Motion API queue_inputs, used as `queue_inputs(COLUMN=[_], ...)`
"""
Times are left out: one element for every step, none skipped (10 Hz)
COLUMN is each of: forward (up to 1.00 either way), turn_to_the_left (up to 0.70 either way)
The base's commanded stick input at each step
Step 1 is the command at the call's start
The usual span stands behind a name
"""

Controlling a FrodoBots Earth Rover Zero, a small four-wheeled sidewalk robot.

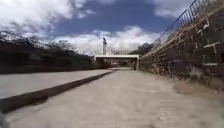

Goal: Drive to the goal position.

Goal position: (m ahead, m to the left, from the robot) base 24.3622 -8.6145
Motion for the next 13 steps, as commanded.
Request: queue_inputs(forward=[1.0,1.0,1.0,1.0,1.0,1.0,1.0,1.0,1.0,1.0,1.0,1.0,1.0], turn_to_the_left=[0.0,0.0,-0.27,-0.27,-0.27,-0.27,-0.27,0.0,0.0,0.0,0.0,0.0,0.0])
